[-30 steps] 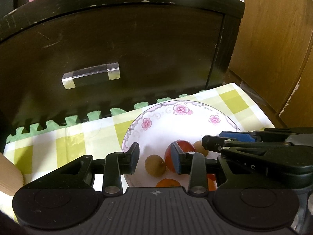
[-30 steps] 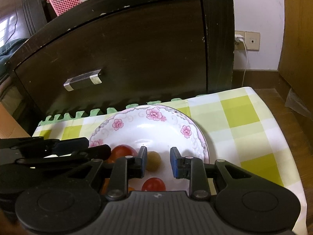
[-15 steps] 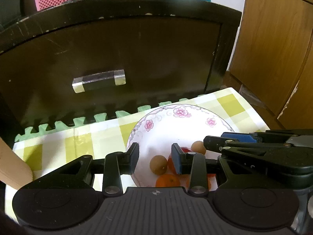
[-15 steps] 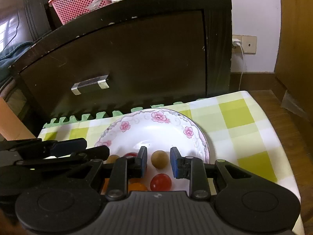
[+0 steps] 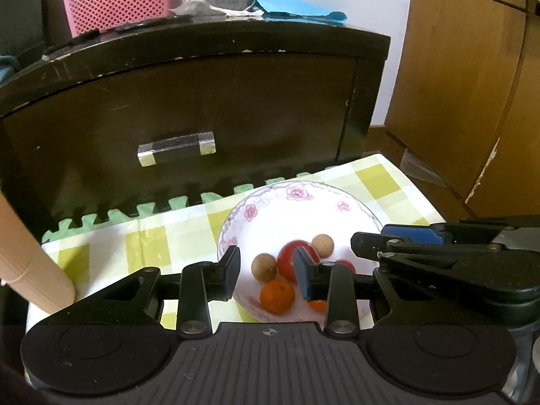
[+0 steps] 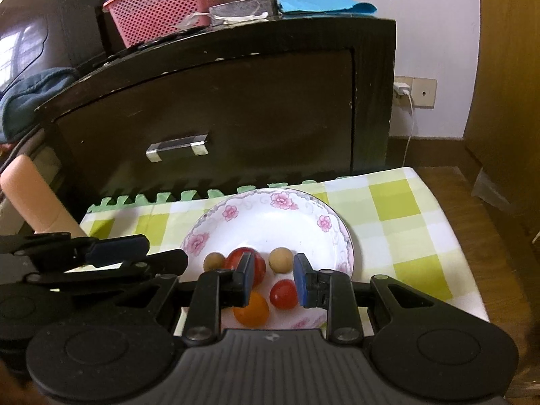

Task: Organize fruits
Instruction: 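Withdraw both tools from the bowl toward the loose fruit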

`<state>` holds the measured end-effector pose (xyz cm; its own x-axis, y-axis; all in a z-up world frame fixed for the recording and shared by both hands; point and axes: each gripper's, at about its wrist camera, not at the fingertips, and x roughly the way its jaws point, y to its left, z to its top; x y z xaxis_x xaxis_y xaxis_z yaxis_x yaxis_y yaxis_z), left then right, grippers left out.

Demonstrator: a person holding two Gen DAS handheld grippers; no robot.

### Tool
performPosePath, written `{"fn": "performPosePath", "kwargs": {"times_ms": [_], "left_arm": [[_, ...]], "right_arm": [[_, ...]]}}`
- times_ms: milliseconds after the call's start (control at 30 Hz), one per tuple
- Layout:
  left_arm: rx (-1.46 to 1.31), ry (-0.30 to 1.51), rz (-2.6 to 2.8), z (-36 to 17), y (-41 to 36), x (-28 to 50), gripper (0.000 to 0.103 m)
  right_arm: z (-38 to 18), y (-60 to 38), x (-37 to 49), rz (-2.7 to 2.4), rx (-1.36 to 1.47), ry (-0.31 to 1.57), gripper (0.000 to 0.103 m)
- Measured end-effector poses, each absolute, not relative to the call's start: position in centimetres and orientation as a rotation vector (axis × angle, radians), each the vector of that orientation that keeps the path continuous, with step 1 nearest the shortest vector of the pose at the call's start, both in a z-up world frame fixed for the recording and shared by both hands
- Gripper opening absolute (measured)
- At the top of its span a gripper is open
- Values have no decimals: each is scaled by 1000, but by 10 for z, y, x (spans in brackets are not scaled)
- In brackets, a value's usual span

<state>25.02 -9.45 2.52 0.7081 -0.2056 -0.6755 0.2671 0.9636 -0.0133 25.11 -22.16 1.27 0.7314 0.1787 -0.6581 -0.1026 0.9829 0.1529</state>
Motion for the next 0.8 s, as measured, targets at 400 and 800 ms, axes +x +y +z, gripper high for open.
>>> {"fn": "performPosePath", "kwargs": {"times_ms": [400, 800], "left_arm": [[95, 753, -272, 27, -89, 221, 39], [101, 782, -272, 20, -84, 200, 35]], "right_arm": [[16, -213, 220, 147, 88, 749, 25], [9, -206, 198, 137, 88, 773, 25]]}}
